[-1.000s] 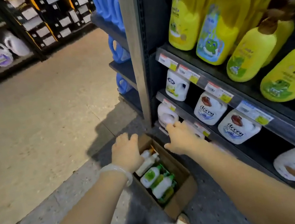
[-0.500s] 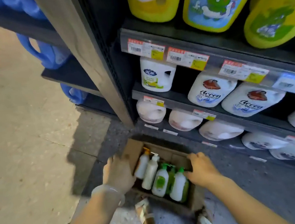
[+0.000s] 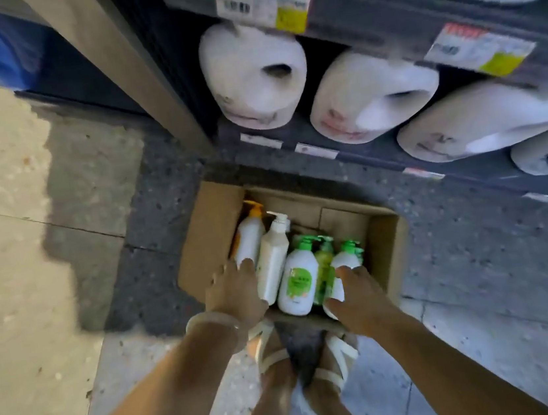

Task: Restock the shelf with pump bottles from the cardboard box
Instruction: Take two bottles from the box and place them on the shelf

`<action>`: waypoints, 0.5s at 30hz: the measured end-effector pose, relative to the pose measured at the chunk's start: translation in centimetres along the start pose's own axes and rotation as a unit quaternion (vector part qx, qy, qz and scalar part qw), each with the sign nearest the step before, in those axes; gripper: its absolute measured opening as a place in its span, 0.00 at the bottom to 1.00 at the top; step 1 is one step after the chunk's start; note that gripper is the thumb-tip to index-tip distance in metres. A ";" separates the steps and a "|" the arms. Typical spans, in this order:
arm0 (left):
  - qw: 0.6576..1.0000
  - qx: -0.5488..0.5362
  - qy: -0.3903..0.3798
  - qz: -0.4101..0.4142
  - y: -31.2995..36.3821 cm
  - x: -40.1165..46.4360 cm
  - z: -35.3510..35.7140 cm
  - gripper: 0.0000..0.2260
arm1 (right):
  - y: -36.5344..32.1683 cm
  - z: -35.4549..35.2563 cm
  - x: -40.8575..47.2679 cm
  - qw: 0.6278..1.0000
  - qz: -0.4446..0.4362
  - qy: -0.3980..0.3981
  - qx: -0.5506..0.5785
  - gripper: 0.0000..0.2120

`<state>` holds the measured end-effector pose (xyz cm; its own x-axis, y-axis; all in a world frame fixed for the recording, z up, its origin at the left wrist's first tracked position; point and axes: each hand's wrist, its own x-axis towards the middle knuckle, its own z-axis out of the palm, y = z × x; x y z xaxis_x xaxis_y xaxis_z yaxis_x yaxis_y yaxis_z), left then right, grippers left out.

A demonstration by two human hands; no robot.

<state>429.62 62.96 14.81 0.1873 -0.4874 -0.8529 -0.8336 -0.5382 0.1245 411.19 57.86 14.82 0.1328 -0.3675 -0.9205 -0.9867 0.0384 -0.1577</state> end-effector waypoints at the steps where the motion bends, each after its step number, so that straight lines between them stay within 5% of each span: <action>1: 1.000 0.009 -0.004 0.002 0.1 1.5 1.1 0.31 | 0.5 0.8 1.5 1.000 0.003 0.000 -0.003 0.31; 4: 1.000 -0.018 -0.014 -0.008 0.4 5.6 4.4 0.36 | 2.6 3.2 5.8 0.999 0.024 0.021 0.008 0.30; 9: 0.987 -0.138 -0.011 -0.076 0.4 11.1 10.1 0.50 | 6.0 6.7 11.1 0.986 0.122 0.054 0.096 0.47; 15: 0.954 -0.237 0.118 -0.142 1.6 14.5 13.9 0.42 | 8.1 9.3 15.8 0.921 0.221 0.095 0.306 0.59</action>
<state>423.82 64.60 -4.38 0.5286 -0.3860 -0.7560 -0.4130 -0.8950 0.1682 406.13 61.01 -4.30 -0.3448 -0.3439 -0.8734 -0.6961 0.7179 -0.0078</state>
